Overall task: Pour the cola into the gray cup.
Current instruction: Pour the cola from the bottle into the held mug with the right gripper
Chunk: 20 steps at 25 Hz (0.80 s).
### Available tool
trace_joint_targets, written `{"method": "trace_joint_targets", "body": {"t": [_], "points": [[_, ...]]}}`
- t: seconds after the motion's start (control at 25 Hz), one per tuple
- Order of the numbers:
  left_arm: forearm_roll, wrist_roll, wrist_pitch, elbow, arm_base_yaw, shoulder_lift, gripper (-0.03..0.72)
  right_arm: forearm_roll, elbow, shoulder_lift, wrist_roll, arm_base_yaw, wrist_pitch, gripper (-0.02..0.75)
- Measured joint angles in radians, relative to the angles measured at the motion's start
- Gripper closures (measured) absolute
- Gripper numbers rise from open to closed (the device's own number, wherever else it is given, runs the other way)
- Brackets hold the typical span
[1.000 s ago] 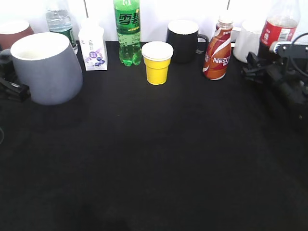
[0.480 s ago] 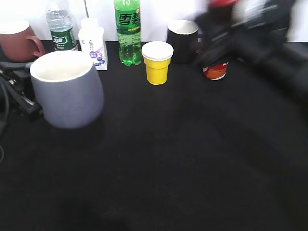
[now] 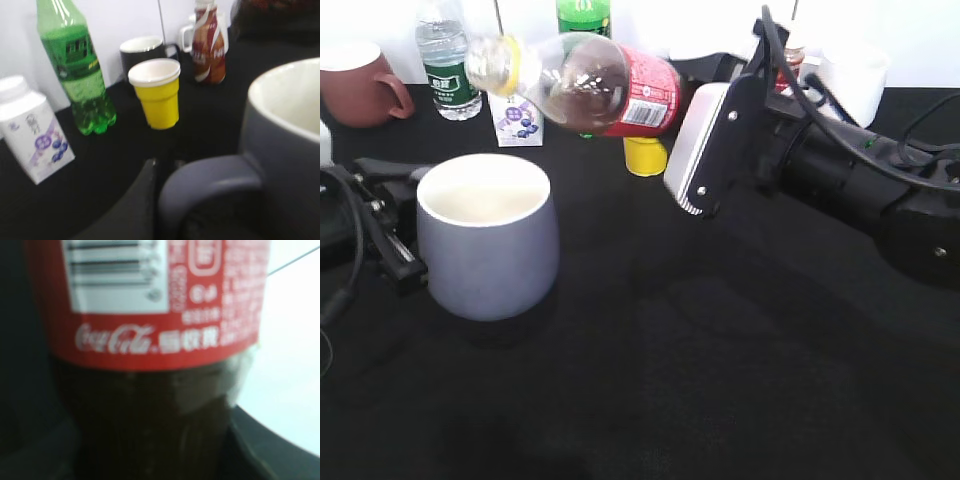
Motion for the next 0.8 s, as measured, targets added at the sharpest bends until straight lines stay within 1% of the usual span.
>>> {"method": "trace_joint_targets", "body": {"t": [0.08, 0.24, 0.4, 0.52, 0.6, 0.8], "points": [[-0.023, 0.023, 0.029, 0.000, 0.000, 0.000, 0.638, 0.054, 0.000, 0.001, -0.115, 0.000, 0.000, 0.344], [-0.033, 0.041, 0.033, 0.000, 0.000, 0.000, 0.638, 0.081, 0.000, 0.001, -0.260, 0.000, 0.000, 0.344], [-0.033, 0.043, 0.022, 0.000, 0.000, 0.000, 0.638, 0.089, 0.000, 0.001, -0.340, 0.000, -0.001, 0.344], [-0.033, 0.044, 0.018, 0.000, 0.000, 0.000, 0.638, 0.090, 0.000, 0.001, -0.398, 0.000, -0.043, 0.344], [-0.031, 0.044, 0.000, 0.000, 0.000, 0.000, 0.638, 0.110, 0.000, 0.001, -0.437, 0.000, -0.048, 0.344], [-0.001, 0.044, -0.004, 0.000, 0.000, 0.000, 0.638, 0.129, 0.000, 0.001, -0.504, 0.000, -0.060, 0.344]]}}
